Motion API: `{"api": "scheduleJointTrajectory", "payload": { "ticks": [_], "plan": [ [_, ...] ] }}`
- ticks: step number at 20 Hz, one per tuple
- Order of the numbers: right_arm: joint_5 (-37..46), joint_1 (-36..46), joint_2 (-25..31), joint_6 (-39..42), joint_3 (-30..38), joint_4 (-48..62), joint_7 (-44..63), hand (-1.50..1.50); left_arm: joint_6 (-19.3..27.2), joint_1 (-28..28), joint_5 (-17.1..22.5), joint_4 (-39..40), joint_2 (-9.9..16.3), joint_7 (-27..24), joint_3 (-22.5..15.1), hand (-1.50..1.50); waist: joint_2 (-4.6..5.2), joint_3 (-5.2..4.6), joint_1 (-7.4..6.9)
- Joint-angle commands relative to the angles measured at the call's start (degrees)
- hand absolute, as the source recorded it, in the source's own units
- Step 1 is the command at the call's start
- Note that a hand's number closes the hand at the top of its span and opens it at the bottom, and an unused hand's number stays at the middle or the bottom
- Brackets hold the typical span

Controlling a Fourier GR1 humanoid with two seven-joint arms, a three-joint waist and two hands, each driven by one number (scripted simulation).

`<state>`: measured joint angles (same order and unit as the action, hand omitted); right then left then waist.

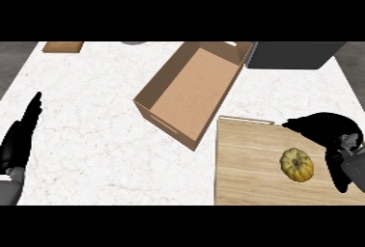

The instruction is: Pick the squash from the tray and place it in the cardboard box

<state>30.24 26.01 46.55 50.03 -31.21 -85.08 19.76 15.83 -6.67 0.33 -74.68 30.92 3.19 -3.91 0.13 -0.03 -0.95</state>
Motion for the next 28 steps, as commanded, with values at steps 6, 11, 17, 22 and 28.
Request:
{"api": "scheduleJointTrajectory", "payload": {
  "ticks": [6,11,17,22,28],
  "plan": [
    [9.4,1.7,-11.3,1.7,0.6,7.0,0.1,-1.5,-1.4,0.6,-3.3,-0.3,-2.4,0.2,2.3,0.0,-0.09,0.04,0.47],
    [13.8,0.7,-10.6,3.5,2.9,6.7,-4.4,-1.5,-2.4,0.7,-4.6,-0.6,-3.4,0.5,5.1,0.0,-0.11,0.03,0.7],
    [14.7,-1.3,-13.3,4.9,5.2,5.3,-6.9,-1.5,-4.8,-2.4,-6.0,2.7,-4.5,0.4,6.5,0.0,-0.09,0.02,0.9],
    [14.9,-5.6,-16.1,8.8,6.0,-2.7,-4.3,-1.5,-6.1,1.0,-6.6,-1.2,-4.5,1.5,7.9,0.0,-0.19,0.02,0.98],
    [19.1,-7.3,-19.8,9.6,3.7,-0.7,1.2,-1.5,-7.2,5.5,-6.9,-3.3,-4.0,-1.2,9.6,0.0,-0.22,0.03,0.56]
  ]
}}
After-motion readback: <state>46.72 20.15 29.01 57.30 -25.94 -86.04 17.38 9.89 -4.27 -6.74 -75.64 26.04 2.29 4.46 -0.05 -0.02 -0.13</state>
